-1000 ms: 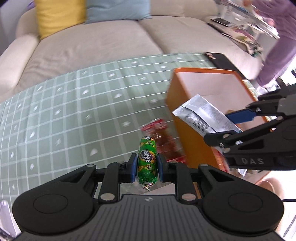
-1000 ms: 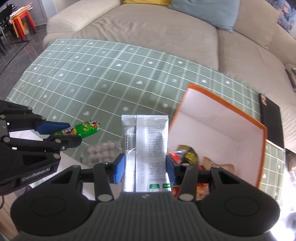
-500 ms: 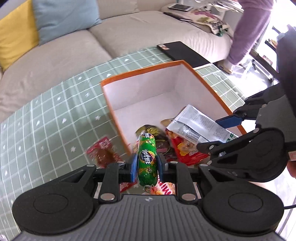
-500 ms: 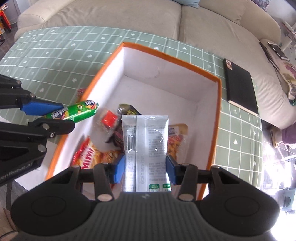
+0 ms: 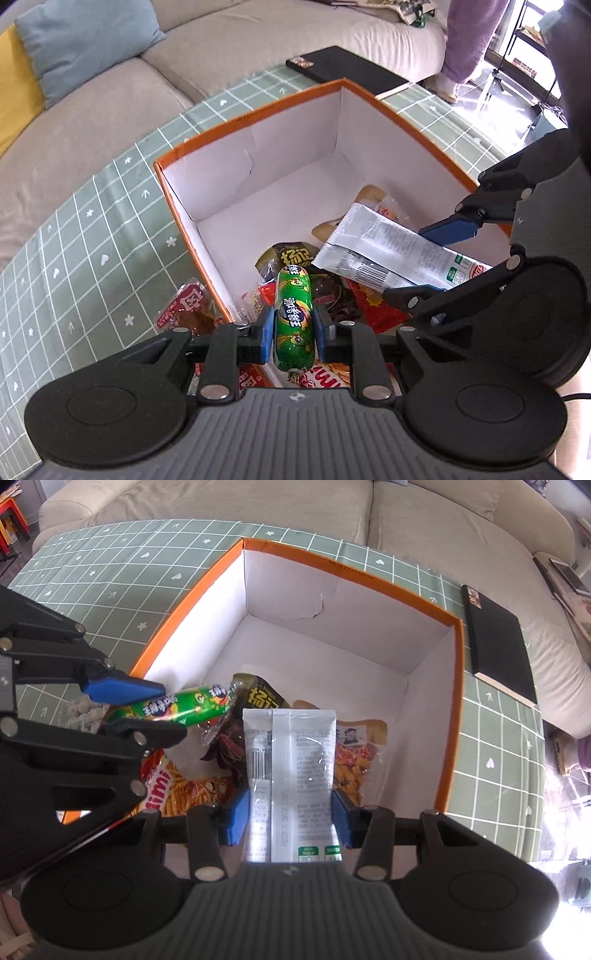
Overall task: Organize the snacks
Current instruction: 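Lift and carry both held items over the orange box, then open both tools to drop the candy roll and bar into the box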
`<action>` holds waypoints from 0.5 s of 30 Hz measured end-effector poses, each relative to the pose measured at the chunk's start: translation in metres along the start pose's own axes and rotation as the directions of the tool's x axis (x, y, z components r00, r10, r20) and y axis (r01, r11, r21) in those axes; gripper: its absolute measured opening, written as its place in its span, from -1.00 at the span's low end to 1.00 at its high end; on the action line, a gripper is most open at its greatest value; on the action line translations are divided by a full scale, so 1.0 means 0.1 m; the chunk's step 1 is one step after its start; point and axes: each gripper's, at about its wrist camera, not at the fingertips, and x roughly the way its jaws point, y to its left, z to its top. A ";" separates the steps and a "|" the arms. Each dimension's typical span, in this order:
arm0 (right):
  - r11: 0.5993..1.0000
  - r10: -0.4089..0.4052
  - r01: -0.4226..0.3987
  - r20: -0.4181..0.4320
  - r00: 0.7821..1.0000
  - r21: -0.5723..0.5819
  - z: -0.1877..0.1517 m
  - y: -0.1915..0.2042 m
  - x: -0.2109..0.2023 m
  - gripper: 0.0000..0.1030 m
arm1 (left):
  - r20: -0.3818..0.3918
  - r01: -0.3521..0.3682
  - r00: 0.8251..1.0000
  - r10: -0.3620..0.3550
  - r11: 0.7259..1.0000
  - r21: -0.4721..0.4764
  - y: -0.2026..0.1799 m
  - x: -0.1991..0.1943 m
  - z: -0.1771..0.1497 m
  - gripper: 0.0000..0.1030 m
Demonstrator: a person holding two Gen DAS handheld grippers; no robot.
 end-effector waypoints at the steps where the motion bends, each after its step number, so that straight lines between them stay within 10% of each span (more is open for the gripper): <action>1: 1.000 0.003 -0.003 -0.001 1.000 -0.001 0.01 0.00 0.03 -0.12 | -0.007 0.003 1.000 -0.003 1.000 -0.006 0.02 0.03 0.00 -0.53; 15: 0.999 0.034 -0.034 -0.009 0.999 0.024 0.09 -0.15 0.35 -0.11 | 0.011 0.064 0.998 -0.064 0.998 0.021 0.10 0.19 0.06 -0.53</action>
